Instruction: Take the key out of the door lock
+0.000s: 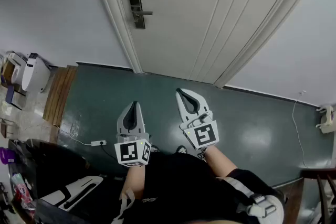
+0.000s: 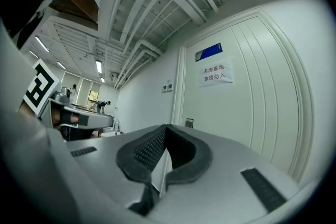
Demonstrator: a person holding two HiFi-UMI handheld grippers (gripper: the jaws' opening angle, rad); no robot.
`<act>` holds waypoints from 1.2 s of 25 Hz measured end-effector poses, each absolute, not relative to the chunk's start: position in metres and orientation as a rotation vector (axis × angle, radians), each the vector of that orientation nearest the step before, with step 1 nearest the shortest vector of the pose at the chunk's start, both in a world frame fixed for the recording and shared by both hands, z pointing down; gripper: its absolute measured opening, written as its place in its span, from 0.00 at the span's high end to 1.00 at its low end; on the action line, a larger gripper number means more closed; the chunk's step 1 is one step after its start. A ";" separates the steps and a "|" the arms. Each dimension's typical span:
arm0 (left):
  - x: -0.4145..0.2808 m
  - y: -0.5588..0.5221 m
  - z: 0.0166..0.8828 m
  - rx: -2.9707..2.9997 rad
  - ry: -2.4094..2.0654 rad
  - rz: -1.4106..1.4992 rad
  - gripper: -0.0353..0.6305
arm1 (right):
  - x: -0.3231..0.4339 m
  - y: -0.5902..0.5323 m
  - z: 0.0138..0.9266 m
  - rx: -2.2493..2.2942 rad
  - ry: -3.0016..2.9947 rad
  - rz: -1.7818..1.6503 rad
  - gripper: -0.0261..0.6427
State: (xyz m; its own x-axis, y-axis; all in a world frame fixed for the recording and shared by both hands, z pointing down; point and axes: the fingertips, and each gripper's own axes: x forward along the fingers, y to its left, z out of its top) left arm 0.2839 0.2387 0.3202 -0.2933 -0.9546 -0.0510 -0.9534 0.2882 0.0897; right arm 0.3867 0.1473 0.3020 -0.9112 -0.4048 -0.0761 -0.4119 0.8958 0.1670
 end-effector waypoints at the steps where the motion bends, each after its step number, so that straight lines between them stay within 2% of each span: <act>1: 0.285 0.239 0.322 1.862 -2.509 -0.164 0.91 | 0.387 0.147 0.302 -0.648 3.023 0.290 0.95; 9: 0.279 0.248 0.332 1.842 -2.501 -0.158 0.91 | 0.383 0.160 0.311 -0.633 3.050 0.239 0.95; 14: 0.275 0.254 0.350 1.842 -2.434 -0.167 0.91 | 0.365 0.173 0.337 -0.487 3.066 -0.116 0.95; 16: 0.268 0.260 0.354 1.849 -2.421 -0.163 0.91 | 0.353 0.180 0.346 -0.434 3.069 -0.237 0.87; 21: 0.237 0.283 0.363 1.818 -2.422 -0.178 0.91 | 0.324 0.197 0.358 -0.400 3.070 -0.287 0.72; 30: 0.167 0.325 0.387 1.750 -2.442 -0.210 0.91 | 0.265 0.208 0.377 -0.406 3.023 -0.449 0.57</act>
